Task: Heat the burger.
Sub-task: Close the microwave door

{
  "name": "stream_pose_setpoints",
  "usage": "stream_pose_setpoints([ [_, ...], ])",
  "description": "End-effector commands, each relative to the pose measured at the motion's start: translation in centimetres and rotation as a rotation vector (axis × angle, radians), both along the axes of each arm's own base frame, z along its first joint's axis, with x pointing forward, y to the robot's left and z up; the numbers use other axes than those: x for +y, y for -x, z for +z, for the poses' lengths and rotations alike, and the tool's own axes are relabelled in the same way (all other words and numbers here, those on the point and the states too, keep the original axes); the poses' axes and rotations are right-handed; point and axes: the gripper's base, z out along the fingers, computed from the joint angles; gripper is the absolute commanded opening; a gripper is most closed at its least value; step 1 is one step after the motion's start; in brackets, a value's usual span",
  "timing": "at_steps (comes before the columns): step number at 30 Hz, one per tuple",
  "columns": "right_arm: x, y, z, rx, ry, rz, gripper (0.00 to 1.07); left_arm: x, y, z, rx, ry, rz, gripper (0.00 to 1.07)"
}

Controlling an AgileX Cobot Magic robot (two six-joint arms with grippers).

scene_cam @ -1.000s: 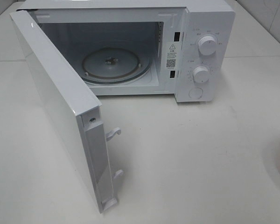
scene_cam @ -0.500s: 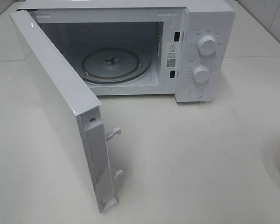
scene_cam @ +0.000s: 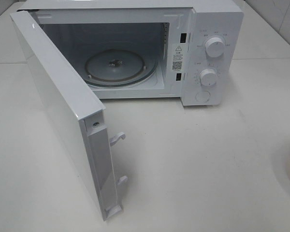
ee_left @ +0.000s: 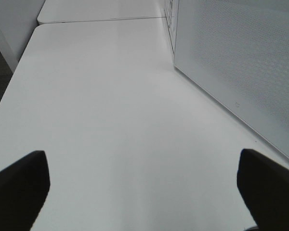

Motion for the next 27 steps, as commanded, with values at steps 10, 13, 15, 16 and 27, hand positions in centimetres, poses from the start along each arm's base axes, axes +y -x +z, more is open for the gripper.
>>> stream_pose_setpoints([
  [10,0.0,0.4,0.0,-0.036,0.007,-0.003,0.43,0.0,0.2,0.1,-0.028,0.005,0.000,0.98],
  [13,0.0,0.4,0.0,-0.036,0.007,-0.003,0.43,-0.1,0.2,0.1,-0.028,0.009,0.000,0.98],
  [15,0.0,0.4,0.0,-0.036,0.007,-0.003,0.43,-0.1,0.2,0.1,-0.027,0.012,-0.002,0.98],
  [16,0.0,0.4,0.0,-0.036,0.007,-0.003,0.43,-0.3,0.2,0.3,-0.037,0.031,-0.016,0.98],
  [27,0.0,0.4,0.0,-0.036,0.007,-0.003,0.43,0.0,-1.2,3.1,-0.158,0.020,0.004,0.88],
])
